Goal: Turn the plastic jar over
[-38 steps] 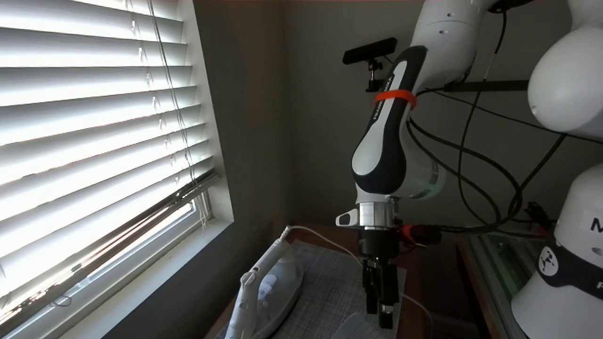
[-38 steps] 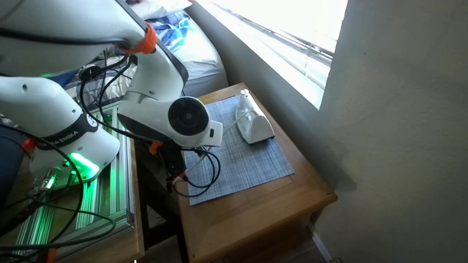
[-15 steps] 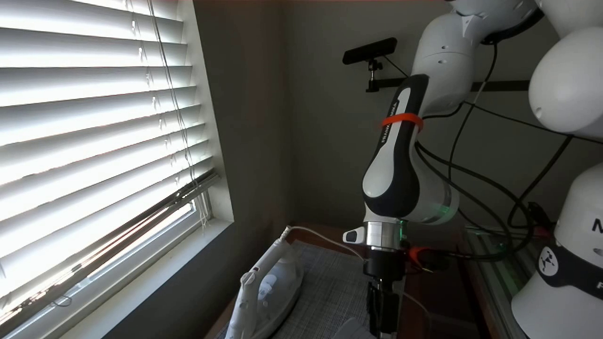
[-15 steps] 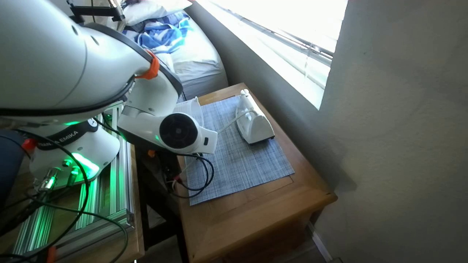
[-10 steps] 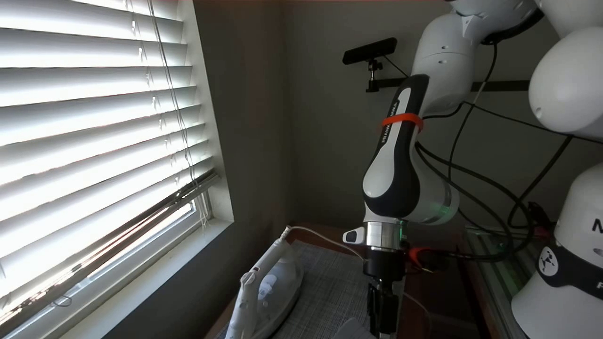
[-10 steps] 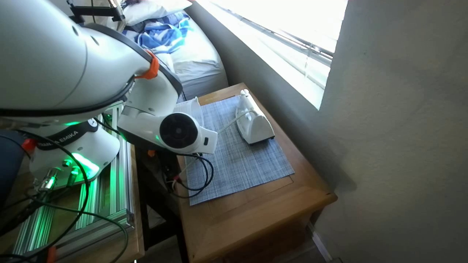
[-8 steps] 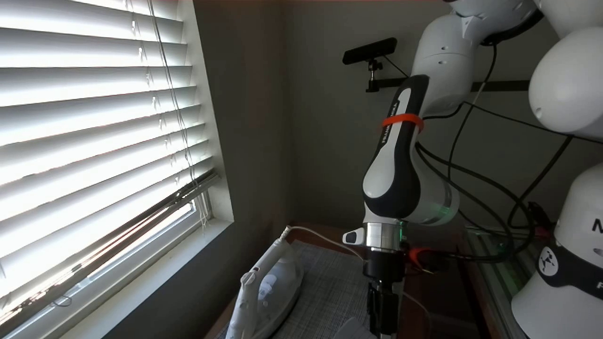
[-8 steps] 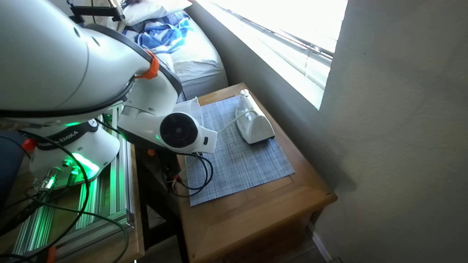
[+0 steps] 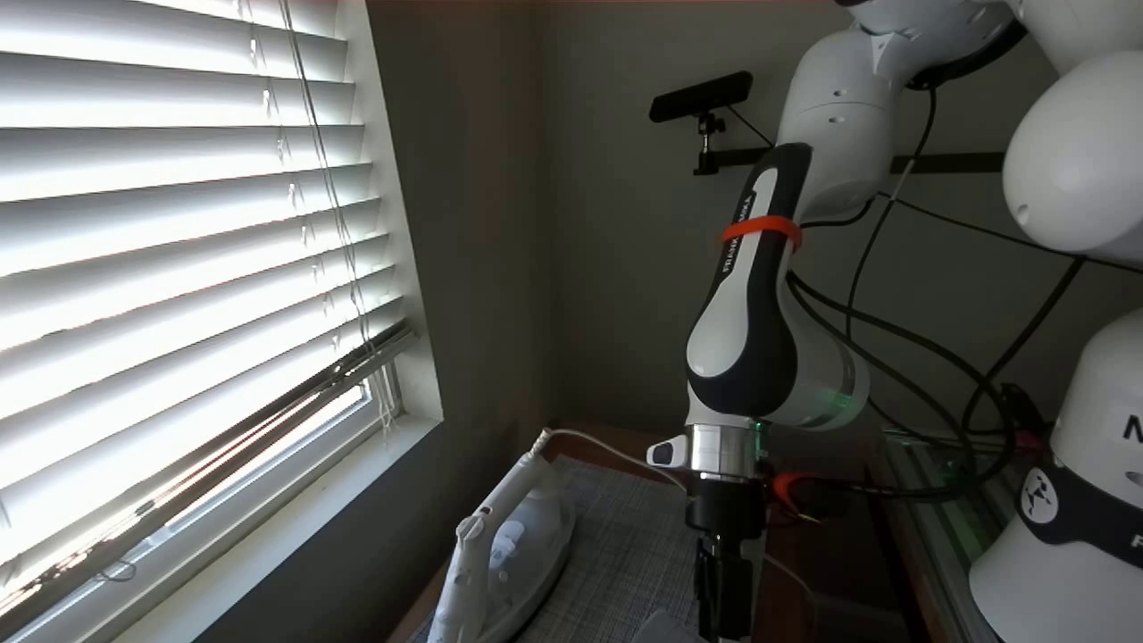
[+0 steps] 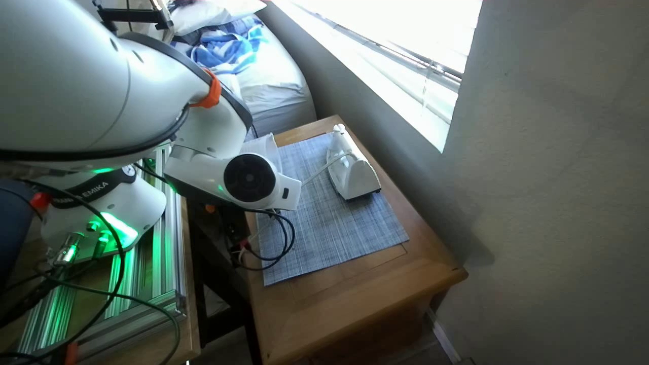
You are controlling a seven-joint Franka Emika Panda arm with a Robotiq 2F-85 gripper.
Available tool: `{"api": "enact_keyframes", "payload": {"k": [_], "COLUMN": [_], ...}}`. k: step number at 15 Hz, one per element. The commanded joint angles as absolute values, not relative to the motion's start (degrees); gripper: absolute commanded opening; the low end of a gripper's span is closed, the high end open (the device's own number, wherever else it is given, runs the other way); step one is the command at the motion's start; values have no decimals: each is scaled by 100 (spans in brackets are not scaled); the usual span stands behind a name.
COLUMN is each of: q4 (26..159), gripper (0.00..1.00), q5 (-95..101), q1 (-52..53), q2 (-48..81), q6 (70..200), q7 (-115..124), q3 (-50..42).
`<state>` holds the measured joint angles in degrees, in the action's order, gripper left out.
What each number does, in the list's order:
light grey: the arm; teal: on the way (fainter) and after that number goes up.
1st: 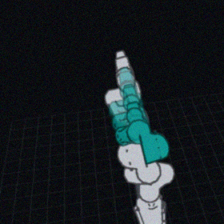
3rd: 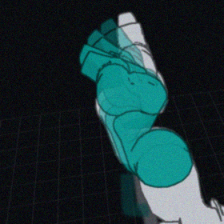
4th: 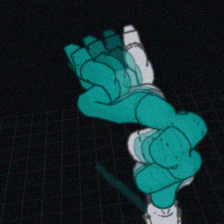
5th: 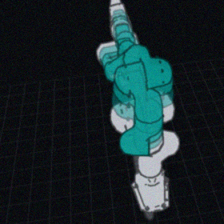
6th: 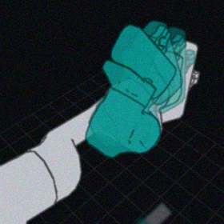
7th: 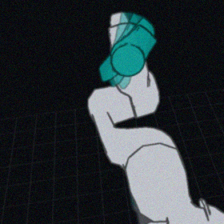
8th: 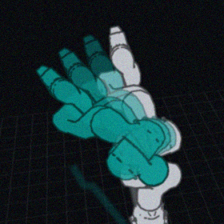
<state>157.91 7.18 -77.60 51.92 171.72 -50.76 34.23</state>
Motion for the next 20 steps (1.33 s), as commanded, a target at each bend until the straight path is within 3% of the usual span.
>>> {"api": "enact_keyframes", "payload": {"k": [1,8,20], "q4": [15782,15780,15789], "gripper": [51,2,2], "q5": [891,916,591], "q1": [-7670,-7796,-9260], "q2": [5227,5252,5197], "q6": [17280,17170,15495], "q7": [-4800,-4723,-4970], "q3": [3362,3398,4542]}}
